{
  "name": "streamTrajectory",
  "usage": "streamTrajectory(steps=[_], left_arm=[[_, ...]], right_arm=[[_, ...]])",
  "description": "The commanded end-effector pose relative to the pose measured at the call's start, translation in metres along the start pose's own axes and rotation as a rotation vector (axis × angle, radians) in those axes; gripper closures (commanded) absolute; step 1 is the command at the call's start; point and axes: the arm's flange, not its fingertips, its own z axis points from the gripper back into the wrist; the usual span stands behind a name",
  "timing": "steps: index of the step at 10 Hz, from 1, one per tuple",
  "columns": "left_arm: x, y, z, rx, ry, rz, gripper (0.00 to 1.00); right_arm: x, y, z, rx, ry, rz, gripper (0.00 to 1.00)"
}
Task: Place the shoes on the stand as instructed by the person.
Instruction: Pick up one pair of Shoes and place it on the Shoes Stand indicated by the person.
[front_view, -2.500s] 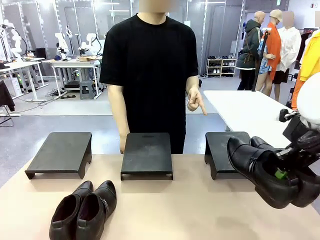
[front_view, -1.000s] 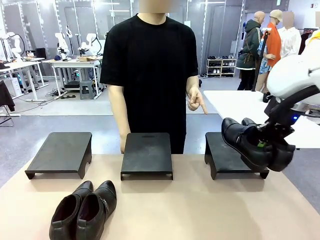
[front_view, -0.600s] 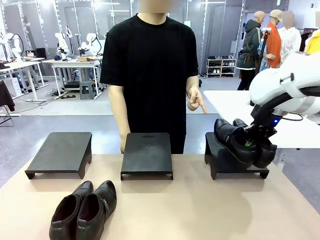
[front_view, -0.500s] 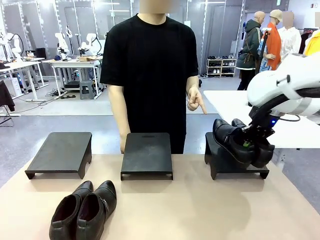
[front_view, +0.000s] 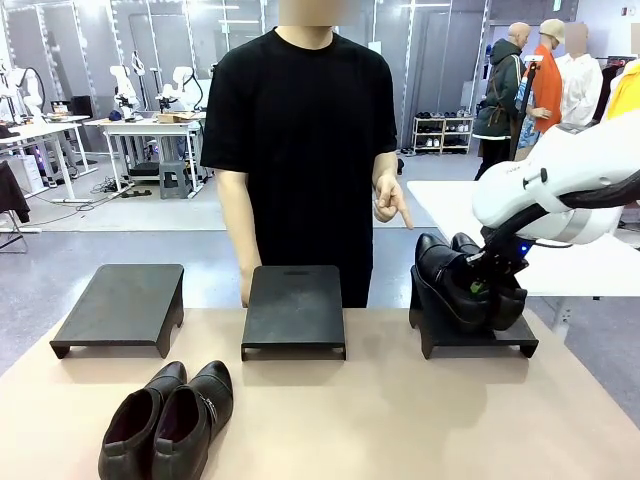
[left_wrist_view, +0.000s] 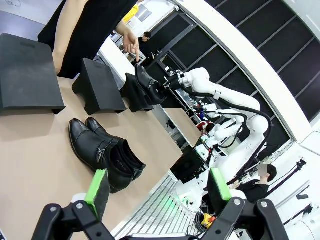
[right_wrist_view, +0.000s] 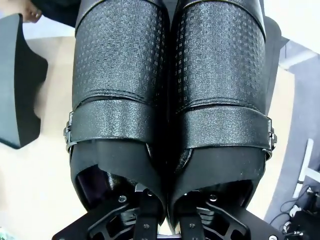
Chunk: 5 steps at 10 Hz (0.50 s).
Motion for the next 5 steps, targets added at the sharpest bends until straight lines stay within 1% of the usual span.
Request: streamTrajectory(steps=[1,3,5], left_arm=[[0.002,-0.001,0.002,-0.014,-0.009,-0.012,0.00],[0.002,-0.001,0.002,-0.014,-0.009,-0.012,0.00],[0.002,-0.001,0.002,-0.014,-0.009,-0.012,0.00]], right_arm=[[0.012,0.001,-0.002,-0.013,-0.059,-0.054,0.92],[0.012,-0.001,-0.011,-0.013,-0.091,-0.078,0.92],[0.012,-0.001,-0.019,-0.022,-0.079,-0.080,0.92]])
